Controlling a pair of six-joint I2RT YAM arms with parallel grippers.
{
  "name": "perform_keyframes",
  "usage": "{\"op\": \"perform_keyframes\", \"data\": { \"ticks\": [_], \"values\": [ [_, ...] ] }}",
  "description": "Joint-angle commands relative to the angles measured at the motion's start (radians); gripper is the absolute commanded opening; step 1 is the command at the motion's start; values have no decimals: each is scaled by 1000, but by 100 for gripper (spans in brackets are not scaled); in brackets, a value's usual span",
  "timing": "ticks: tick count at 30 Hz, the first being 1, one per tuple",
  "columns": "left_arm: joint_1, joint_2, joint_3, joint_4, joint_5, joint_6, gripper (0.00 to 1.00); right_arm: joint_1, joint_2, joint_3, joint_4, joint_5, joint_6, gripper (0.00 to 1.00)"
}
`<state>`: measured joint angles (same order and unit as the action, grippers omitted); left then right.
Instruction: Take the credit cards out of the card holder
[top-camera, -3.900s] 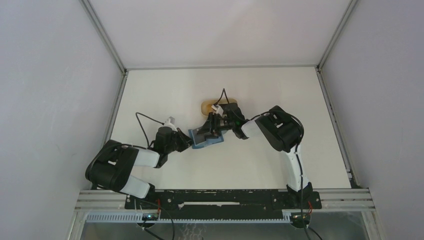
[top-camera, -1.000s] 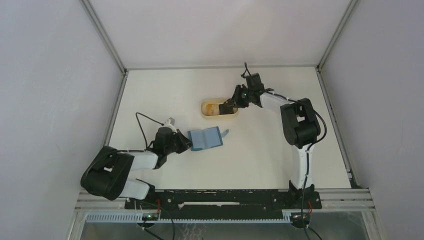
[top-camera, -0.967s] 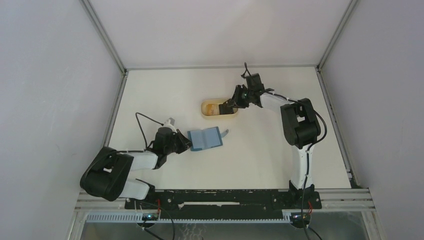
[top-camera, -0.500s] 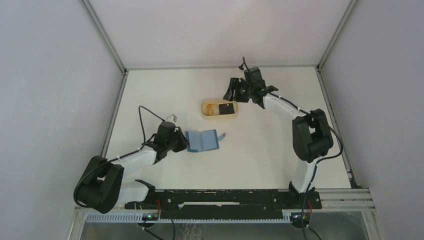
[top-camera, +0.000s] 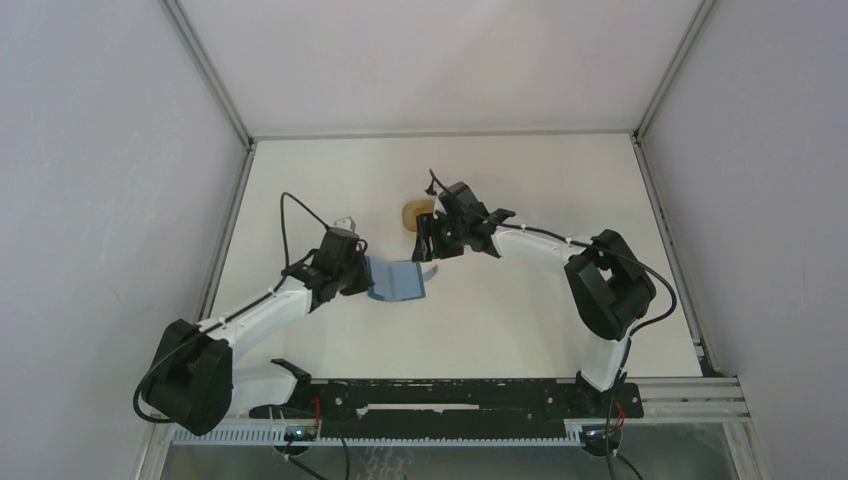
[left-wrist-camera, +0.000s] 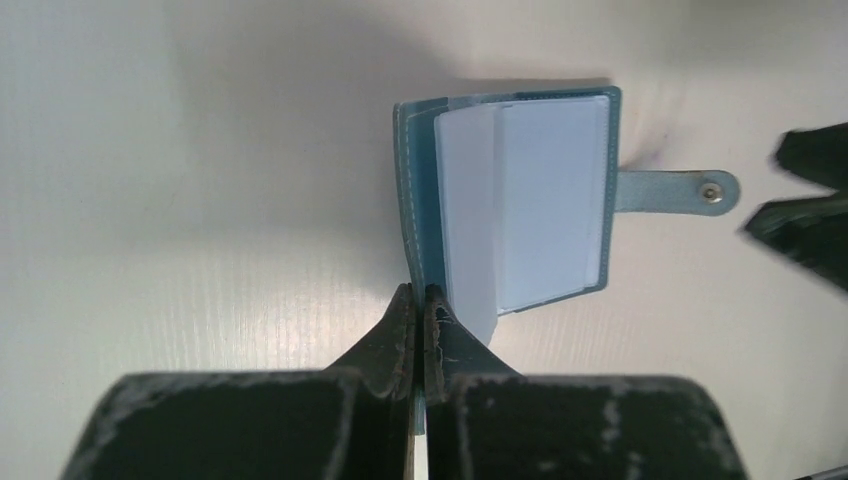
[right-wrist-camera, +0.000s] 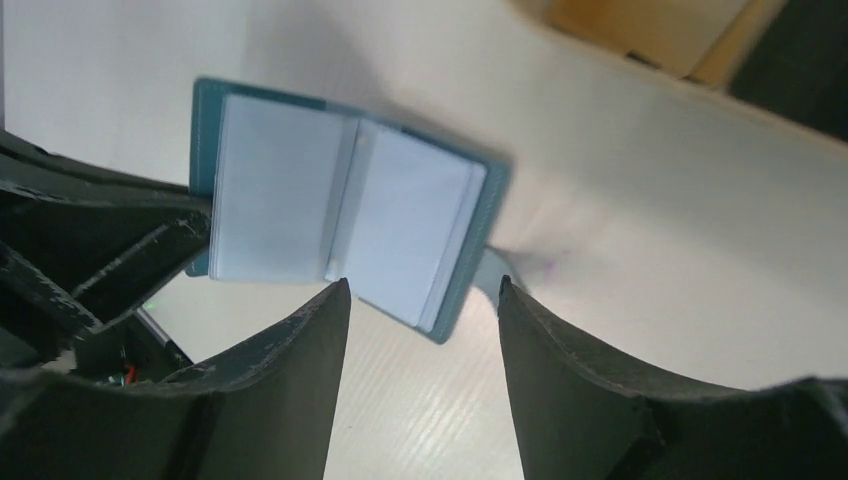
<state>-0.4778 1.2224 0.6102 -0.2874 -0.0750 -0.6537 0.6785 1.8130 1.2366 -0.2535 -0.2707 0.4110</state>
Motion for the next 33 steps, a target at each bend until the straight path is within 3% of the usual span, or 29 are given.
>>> {"op": "perform_keyframes", "data": {
  "ticks": [1,25,31,33],
  "values": [
    [-8,-44,77,-48,-25,23,0,49,21,-15,41,-11,33,65],
    [-18,-19,54,-30,-21,12,0,59,-23,-129,92,78,85,67],
    [-19,-33,45,-33,-24,9,0,54,-13,-129,123,90,107,44],
    [-19,-37,44,-35,-23,9,0,51,-11,-129,124,102,111,41]
  ]
}}
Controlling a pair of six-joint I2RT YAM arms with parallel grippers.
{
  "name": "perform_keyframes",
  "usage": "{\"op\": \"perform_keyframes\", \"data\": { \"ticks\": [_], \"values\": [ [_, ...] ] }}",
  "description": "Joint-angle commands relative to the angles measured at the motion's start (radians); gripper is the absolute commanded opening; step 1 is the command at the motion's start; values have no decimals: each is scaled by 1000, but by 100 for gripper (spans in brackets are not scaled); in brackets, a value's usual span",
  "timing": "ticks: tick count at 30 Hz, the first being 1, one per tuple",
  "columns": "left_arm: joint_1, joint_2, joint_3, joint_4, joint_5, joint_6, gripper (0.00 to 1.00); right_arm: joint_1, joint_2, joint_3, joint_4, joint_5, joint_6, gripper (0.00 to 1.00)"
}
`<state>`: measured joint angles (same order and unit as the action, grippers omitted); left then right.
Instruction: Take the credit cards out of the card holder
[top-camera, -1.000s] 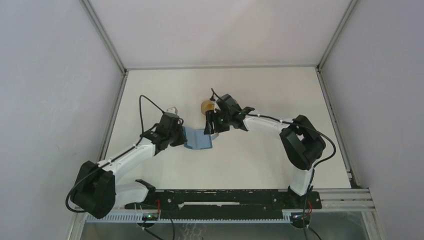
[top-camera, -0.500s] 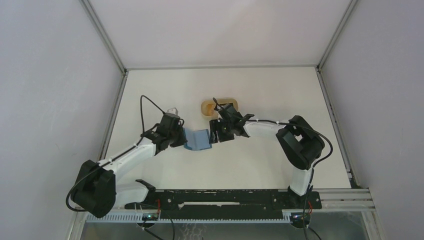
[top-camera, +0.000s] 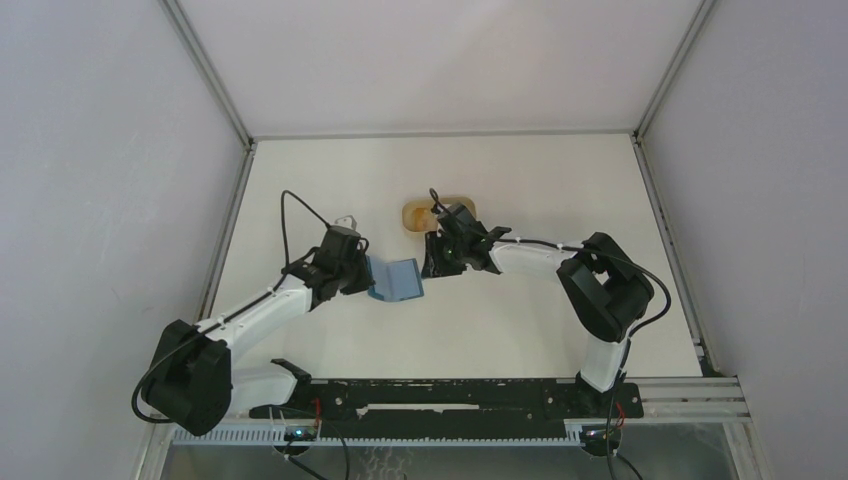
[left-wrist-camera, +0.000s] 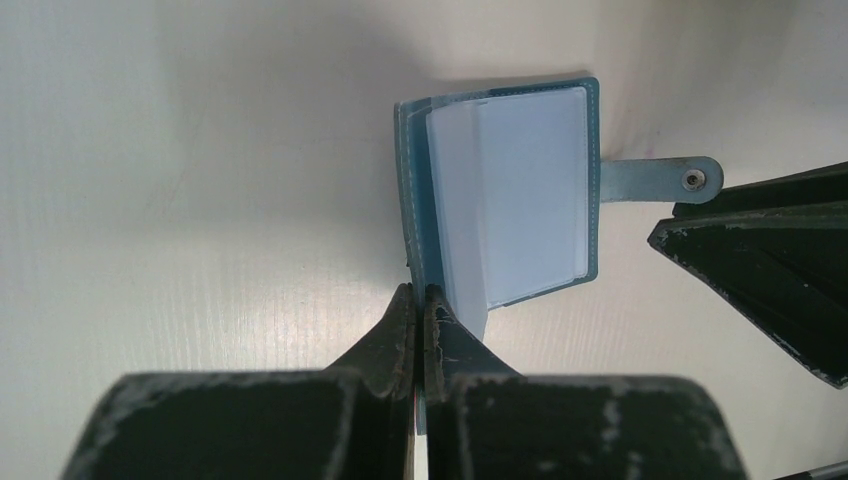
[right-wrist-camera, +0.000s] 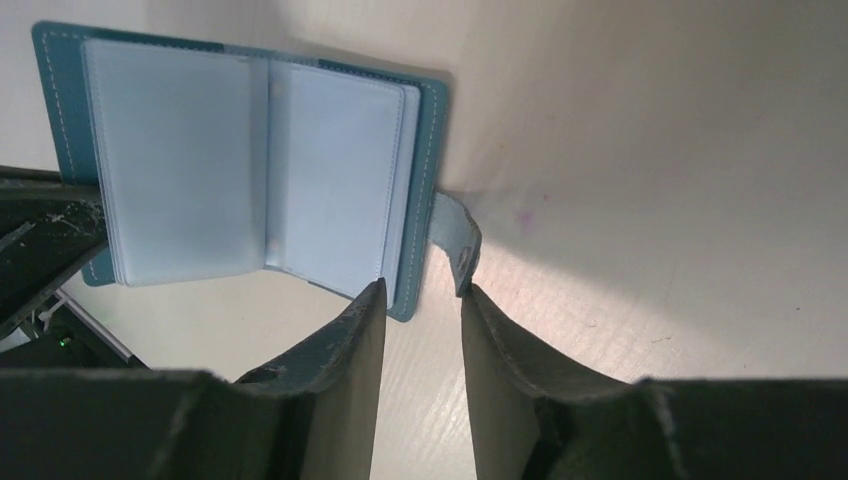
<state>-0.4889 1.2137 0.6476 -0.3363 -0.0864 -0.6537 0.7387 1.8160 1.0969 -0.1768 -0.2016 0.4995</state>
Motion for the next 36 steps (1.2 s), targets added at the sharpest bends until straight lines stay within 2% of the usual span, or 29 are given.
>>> {"op": "perform_keyframes", "data": {
  "ticks": [1,9,23,29,32,36],
  "values": [
    [-9,-29,7,14,-12,9,0,-11,-14,10,48,37,25,41],
    [-10,-31,6,14,-10,9,0,-35,-15,11,59,59,37,35],
    [-11,-19,3,21,-7,8,0,-57,-5,10,74,25,47,7],
    [-13,-14,3,24,-5,8,0,-59,-11,11,77,-13,53,7],
    [-13,-15,4,25,-4,8,0,-61,-17,11,76,-22,55,0],
    [-13,-20,21,17,3,12,0,-69,-32,11,81,-50,60,0]
  ]
}}
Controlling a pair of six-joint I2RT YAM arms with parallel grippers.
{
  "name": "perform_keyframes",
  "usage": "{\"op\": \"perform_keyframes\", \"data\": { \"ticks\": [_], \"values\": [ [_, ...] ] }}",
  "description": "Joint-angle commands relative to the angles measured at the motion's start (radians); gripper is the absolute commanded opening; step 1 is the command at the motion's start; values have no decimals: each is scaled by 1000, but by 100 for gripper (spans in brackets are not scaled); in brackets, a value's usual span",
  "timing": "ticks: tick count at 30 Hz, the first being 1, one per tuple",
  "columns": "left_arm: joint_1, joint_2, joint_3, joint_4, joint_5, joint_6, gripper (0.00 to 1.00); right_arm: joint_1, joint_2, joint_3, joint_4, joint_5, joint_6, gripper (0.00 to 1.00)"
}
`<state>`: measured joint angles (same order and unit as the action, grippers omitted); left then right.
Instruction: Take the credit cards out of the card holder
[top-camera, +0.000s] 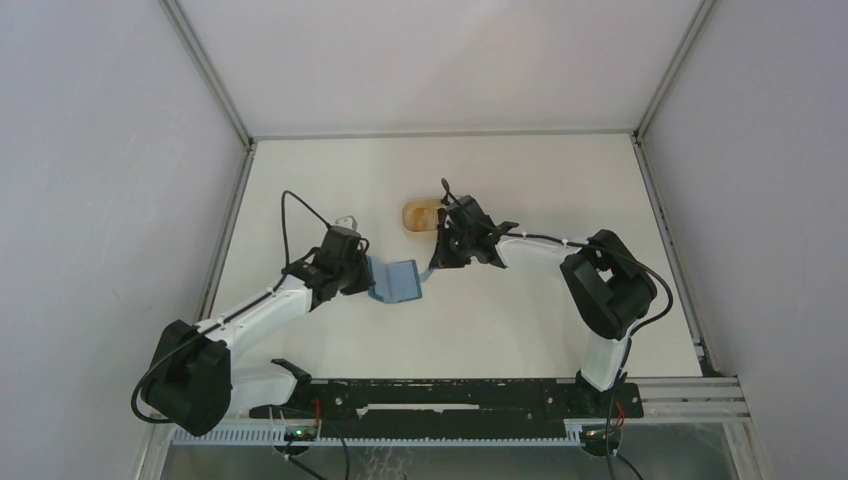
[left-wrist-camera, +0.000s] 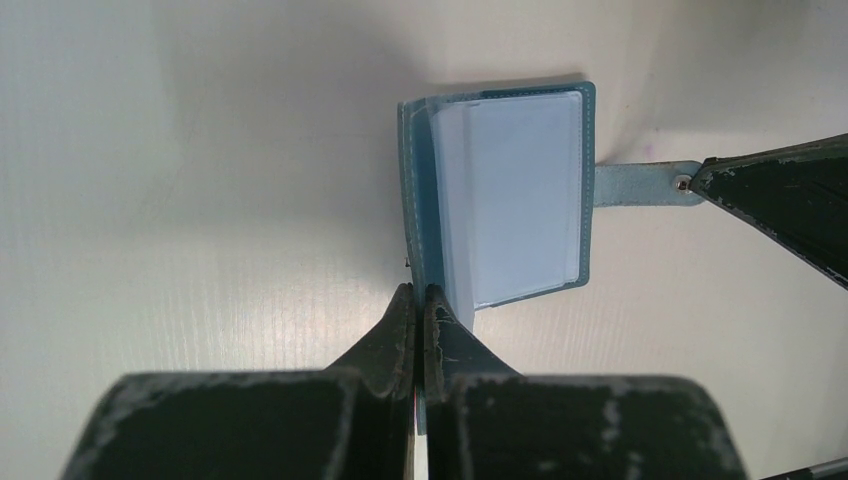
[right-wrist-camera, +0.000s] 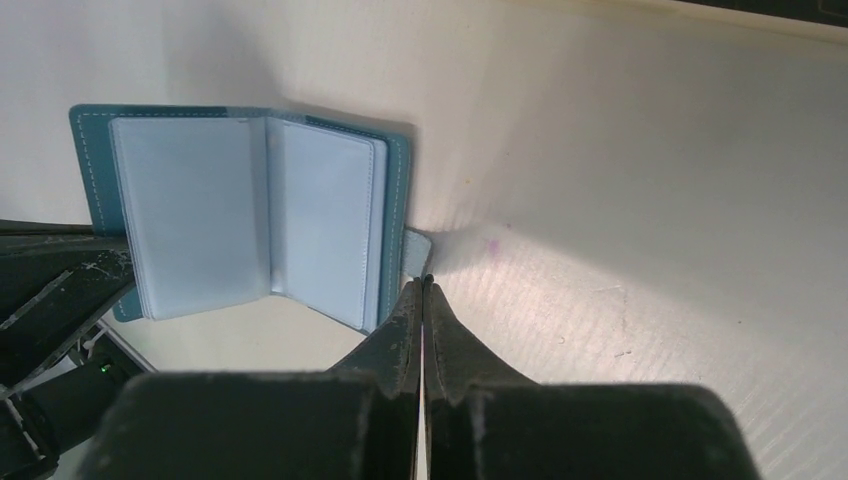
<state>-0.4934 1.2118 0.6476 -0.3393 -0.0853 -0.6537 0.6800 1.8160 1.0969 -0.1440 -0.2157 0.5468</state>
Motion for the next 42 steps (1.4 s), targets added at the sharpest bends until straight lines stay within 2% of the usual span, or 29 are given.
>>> {"op": "perform_keyframes", "data": {
  "ticks": [1,5,12,17,26,35,42],
  "values": [
    [-8,-17,28,17,7,14,0,-13,-37,11,51,-42,14,0],
    [-17,13,71,14,39,13,1,-14,-43,10,61,-60,17,0],
    [-81,89,135,34,57,-20,35,-14,-36,2,74,-78,22,0],
    [-97,98,143,63,52,-54,48,-14,-40,-14,87,-88,28,0],
    [-103,153,93,224,126,-149,50,-13,-47,-32,96,-97,31,0],
    [-103,178,68,334,131,-193,52,-11,-59,-55,106,-111,34,0],
    [-102,202,-10,490,151,-245,54,-13,-57,-54,104,-116,33,0]
  ]
}}
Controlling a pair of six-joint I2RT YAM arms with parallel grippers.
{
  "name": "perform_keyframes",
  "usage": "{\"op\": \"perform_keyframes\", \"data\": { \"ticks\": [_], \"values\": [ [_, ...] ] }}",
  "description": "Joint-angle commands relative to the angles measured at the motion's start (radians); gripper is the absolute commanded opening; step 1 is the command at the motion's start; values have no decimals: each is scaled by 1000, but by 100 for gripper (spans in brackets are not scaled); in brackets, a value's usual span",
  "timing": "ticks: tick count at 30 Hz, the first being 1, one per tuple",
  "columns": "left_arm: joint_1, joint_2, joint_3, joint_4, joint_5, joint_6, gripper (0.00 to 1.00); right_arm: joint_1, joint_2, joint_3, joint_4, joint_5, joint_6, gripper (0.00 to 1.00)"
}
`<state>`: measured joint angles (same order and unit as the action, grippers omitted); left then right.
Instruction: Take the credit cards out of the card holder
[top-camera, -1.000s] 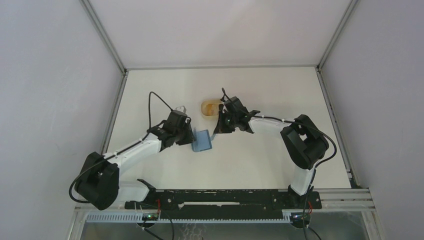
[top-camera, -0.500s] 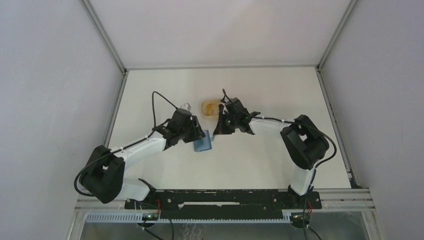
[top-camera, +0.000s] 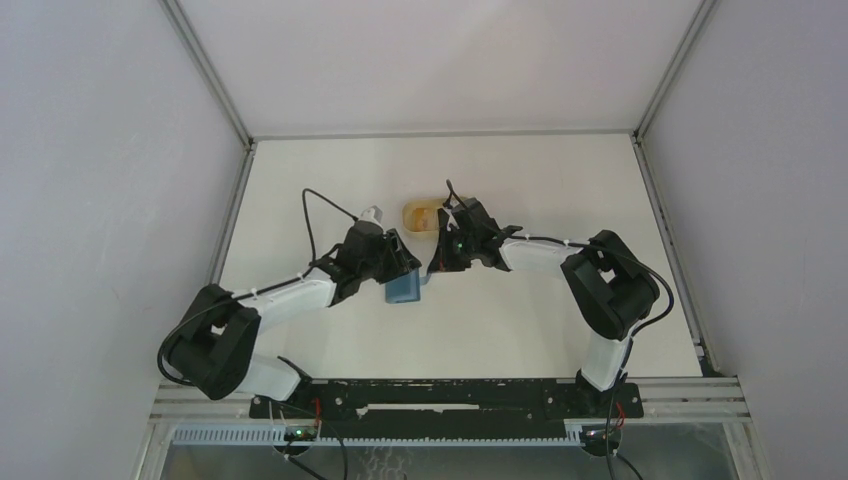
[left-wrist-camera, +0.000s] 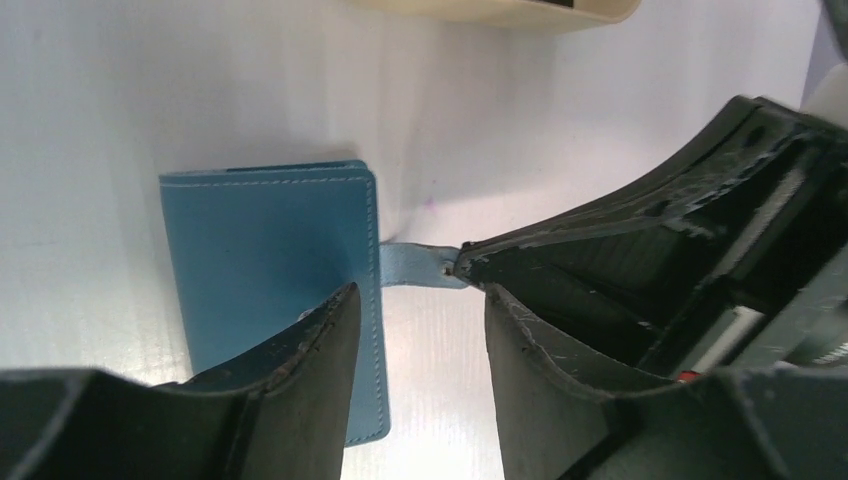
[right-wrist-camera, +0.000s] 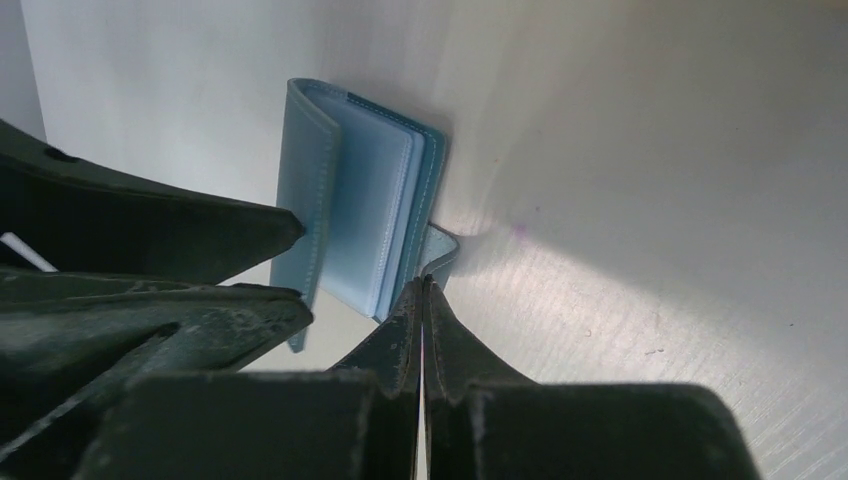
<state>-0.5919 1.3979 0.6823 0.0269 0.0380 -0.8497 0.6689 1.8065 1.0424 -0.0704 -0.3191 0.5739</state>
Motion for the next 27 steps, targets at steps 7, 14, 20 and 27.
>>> {"op": "perform_keyframes", "data": {
  "ticks": [7,14,20,27],
  "values": [
    [15,23,-132,240,35,-101,55,-4,-45,1,25,-12,1,0],
    [44,8,-178,281,37,-118,55,-8,-41,0,24,-17,-2,0],
    [52,21,-182,265,24,-129,49,-8,-38,0,21,-15,-3,0],
    [67,28,-199,238,-1,-147,35,-9,-45,-5,26,-17,-2,0]
  ]
}}
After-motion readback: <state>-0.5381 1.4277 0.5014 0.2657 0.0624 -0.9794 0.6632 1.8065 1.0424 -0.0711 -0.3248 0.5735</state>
